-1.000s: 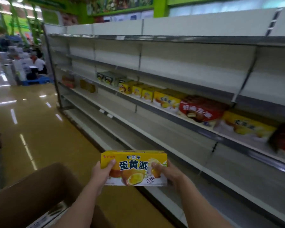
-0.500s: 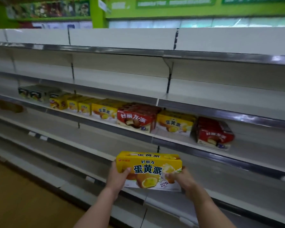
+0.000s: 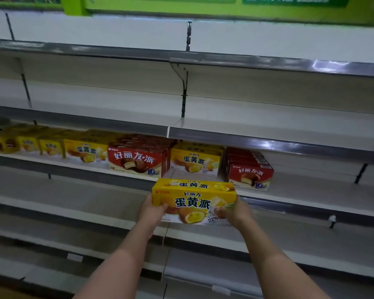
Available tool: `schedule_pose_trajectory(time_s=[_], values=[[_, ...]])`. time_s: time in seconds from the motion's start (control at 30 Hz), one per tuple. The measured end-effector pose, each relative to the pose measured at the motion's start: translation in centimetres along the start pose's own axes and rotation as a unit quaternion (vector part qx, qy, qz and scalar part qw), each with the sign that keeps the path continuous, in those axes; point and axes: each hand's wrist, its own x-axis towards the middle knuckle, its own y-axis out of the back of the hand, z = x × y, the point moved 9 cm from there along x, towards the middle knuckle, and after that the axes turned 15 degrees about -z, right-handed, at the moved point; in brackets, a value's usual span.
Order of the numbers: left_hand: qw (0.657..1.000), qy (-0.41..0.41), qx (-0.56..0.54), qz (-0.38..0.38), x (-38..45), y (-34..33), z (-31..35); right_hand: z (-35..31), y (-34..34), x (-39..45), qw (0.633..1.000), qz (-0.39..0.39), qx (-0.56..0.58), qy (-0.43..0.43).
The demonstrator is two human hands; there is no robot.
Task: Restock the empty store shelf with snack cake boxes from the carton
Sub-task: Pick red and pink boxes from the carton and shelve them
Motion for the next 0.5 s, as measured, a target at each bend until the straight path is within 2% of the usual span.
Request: schedule_pose_trajectory(time_s=[0.1, 0.3, 0.5], values=[[0.999, 0.002, 0.033, -0.002, 3.1, 1.0, 1.7, -2.2, 0.8, 1.7, 1.000, 0.020, -0.020, 0.010], [0.997, -0.071, 0.011, -0.022, 9.0, 1.9, 6.5, -5.7, 2.3, 6.2, 0.995, 0.083, 0.023, 0.050], [0.997, -0.061, -0.009, -0.056, 14.5, 1.0, 6.0, -5.8, 1.9, 10.3, 0.994, 0.089, 0.057, 0.034]])
